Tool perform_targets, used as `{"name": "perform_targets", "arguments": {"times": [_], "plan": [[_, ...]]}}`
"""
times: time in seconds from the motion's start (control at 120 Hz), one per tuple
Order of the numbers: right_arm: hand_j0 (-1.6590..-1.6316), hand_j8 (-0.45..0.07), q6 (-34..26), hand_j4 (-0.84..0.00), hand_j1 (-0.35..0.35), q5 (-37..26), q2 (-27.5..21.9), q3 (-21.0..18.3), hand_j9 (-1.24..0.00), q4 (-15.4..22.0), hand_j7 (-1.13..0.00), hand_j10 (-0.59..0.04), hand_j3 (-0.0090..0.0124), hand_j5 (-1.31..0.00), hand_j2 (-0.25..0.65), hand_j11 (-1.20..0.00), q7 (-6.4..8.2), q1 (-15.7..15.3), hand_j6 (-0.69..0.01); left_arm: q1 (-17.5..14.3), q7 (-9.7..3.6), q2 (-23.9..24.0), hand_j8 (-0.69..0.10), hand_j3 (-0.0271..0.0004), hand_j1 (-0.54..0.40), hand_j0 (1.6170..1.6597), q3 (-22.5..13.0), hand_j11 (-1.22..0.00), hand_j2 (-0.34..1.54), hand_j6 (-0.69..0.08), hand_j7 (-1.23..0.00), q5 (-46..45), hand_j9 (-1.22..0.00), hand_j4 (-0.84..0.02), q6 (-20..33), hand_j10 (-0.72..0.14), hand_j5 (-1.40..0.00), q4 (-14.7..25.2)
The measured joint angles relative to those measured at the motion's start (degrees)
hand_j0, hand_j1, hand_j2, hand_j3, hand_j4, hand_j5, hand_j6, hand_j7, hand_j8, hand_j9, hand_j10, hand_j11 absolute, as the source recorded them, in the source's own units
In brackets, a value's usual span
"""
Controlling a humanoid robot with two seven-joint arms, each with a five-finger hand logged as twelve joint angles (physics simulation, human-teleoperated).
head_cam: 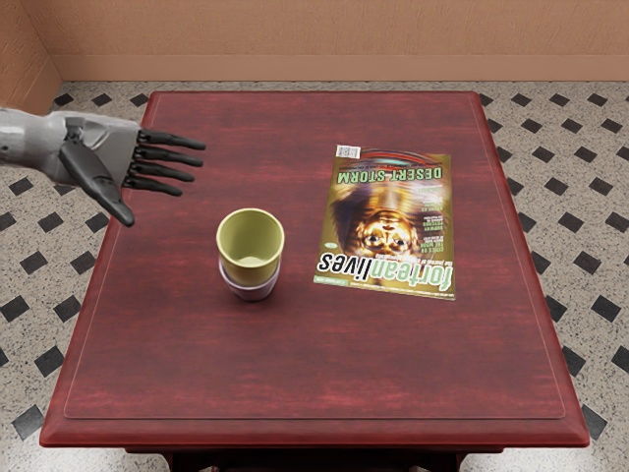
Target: Pick up cup and place in cup with left hand
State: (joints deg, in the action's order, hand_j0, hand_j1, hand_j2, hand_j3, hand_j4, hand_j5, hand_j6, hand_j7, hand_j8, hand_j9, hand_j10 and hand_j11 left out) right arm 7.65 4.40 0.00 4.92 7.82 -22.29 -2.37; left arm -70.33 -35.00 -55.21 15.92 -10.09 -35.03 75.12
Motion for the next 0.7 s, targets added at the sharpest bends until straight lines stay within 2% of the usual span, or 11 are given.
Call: {"name": "perform_targets", "arguments": {"times": [0.125,0.217,0.367,0.7], "plan": [[-1.6581,0.0,0.0,0.0,-0.349,0.0,0.0,0.0,0.0,0.1,0.0,0.0,0.0,0.0,0.0,0.0,0.0,0.0,0.0,3.7,0.0,-6.8,-0.025,0.0,0.318,1.6581,-0.1,-0.03,0.01,-0.025,-0.03,-3.2,-0.03,-0.025,0.0,-0.025,-0.03,0.4],[-1.6581,0.0,0.0,0.0,-0.349,0.0,0.0,0.0,0.0,0.3,0.0,0.0,0.0,0.0,0.0,0.0,0.01,0.0,0.0,5.3,0.0,-7.1,-0.022,0.0,0.321,1.6581,-0.2,-0.03,0.0,-0.022,-0.03,-4.5,-0.03,-0.022,0.0,-0.022,-0.03,0.8],[-1.6581,0.0,0.0,0.0,-0.349,0.0,0.0,0.0,0.0,0.5,0.0,0.0,0.0,0.0,0.0,0.0,0.01,0.0,0.0,9.7,0.0,-7.4,-0.02,0.0,0.323,1.6581,-0.2,-0.03,0.0,-0.019,-0.03,-5.3,-0.03,-0.02,0.0,-0.02,-0.03,1.4],[-1.6581,0.0,0.0,0.0,-0.349,0.0,0.0,0.0,0.0,0.5,0.0,0.0,0.0,0.0,0.0,0.0,0.01,0.0,0.0,10.6,0.0,-8.2,-0.018,0.0,0.325,1.6581,-0.2,-0.02,0.0,-0.017,-0.02,-5.6,-0.02,-0.018,0.0,-0.018,-0.02,2.0]]}}
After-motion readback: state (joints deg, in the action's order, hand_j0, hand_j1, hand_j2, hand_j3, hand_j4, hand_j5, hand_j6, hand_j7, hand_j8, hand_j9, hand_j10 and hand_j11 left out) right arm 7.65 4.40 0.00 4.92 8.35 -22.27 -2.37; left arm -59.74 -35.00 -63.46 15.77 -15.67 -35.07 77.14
